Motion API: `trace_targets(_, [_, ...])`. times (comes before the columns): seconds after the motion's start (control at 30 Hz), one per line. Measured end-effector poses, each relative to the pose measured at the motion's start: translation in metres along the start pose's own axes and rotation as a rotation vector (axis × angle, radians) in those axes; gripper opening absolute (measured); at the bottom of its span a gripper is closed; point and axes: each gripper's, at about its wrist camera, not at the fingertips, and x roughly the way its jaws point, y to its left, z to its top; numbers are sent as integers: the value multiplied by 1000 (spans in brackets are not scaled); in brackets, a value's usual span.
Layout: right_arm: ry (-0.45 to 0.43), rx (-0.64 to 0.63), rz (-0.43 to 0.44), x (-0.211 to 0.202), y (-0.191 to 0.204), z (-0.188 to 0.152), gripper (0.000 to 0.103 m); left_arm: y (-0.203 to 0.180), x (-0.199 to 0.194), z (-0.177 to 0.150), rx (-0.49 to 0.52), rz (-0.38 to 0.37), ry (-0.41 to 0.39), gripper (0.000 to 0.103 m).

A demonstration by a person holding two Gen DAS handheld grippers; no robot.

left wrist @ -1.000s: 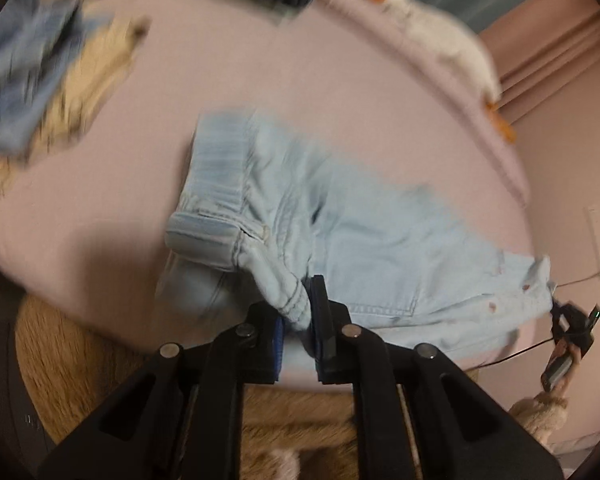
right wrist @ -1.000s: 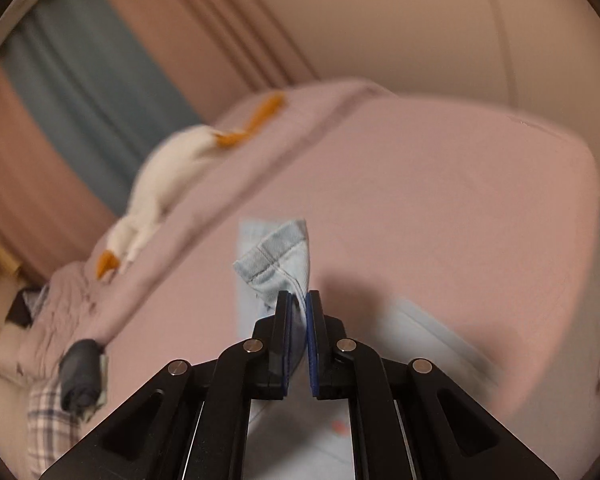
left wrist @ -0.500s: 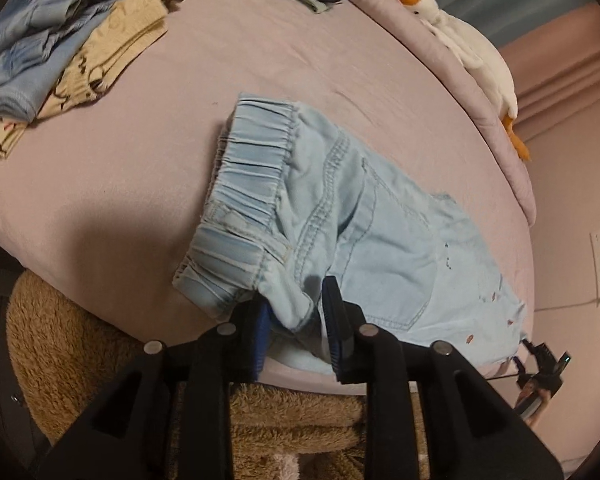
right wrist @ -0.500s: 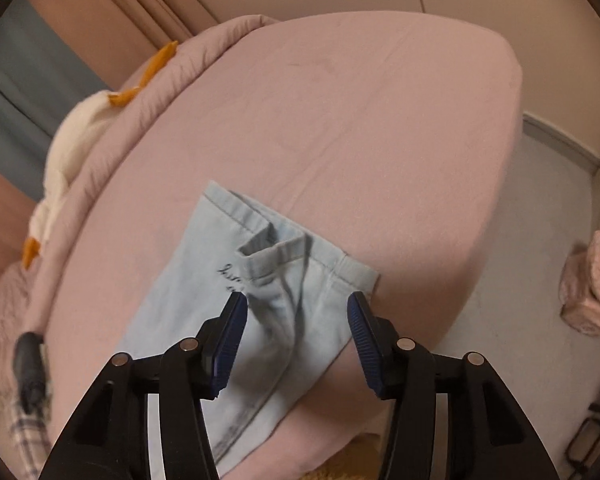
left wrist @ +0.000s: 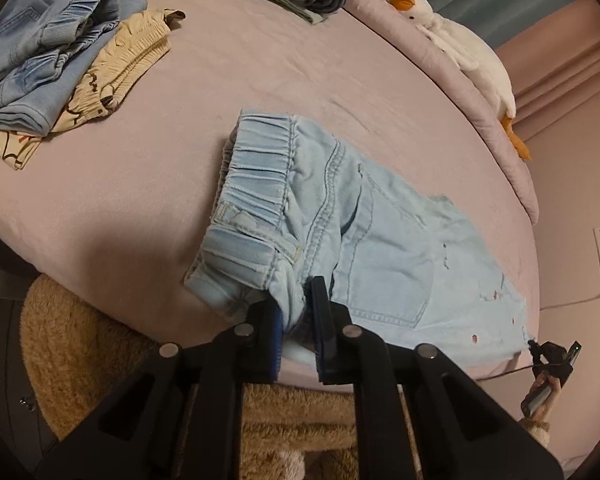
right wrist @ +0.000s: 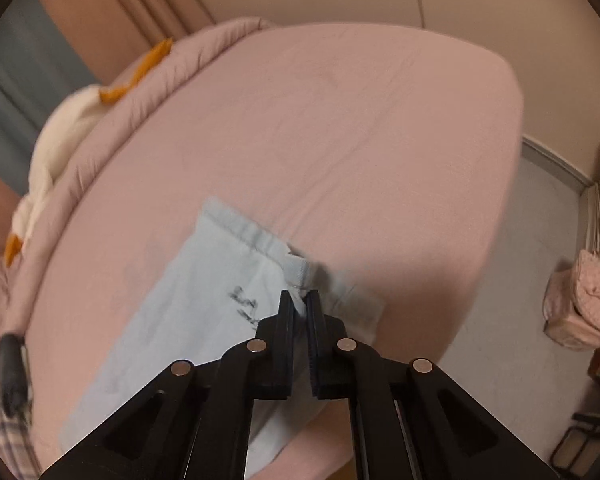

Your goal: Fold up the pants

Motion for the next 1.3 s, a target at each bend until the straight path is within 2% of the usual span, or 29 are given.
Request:
trace_targets(0.07, [0,29,23,-2,-8,1,5,1,6,-5,3,20,28,12])
trace_targets(0.17, [35,26,-22,12,-13,-7,5,7,25,-11,-2,73,77,14])
trace_targets(0.33, [60,33,-51,28,-21,-11,5,5,29,-8,25,77,76,18])
trace_targets(0.4, [70,-6,-95,20,-12,-9,5,3,24,-8,44,82,73,25])
trace_targets(0.43, [76,-25,-122,17,-6,-8,6,2,21,-8,50,89,69,37])
trace_targets(0.47, [78,-50,-143,11,2,-9,16,2,16,-7,53,90,61,49])
trace_targets(0.5, [73,-72,-150,4,9,-10,36,3,9,-6,53,85,45,54])
trace_targets(0.57, [34,-131,-121,-18,27,-15,58,6,-5,-1,40,66,9,62])
trace_targets(0.67, [38,-258,-44,-43,79,-26,58,13,-22,17,18,29,-51,75])
trace_targets(0.8, [131,-468,180,-55,171,-59,58,15,-17,48,29,32,-108,80])
trace_targets(0.83, [167,-522,244,-55,195,-71,58,15,-8,58,38,18,-105,80])
trace_targets(0.9, [295,-623,372,-45,247,-103,59,20,6,72,47,0,-77,80])
trace_targets(0.97, [377,-719,432,-37,289,-132,59,20,20,84,44,-10,-40,80])
trace_targets(1.03, [403,-807,450,-30,327,-159,58,25,36,89,35,-30,0,79])
trace_targets(1.1, [472,-847,475,-9,364,-177,58,27,46,86,19,-60,39,78])
trace_targets(1.13, [520,-857,487,4,381,-189,58,29,49,82,8,-73,45,74])
trace_targets(1.17, [541,-869,481,3,375,-201,58,32,50,79,5,-86,38,63])
trace_targets(1.27, [533,-934,384,18,381,-228,58,35,47,68,8,-123,25,39])
trace_targets(1.3, [536,-944,359,25,384,-233,58,34,45,64,11,-122,14,38])
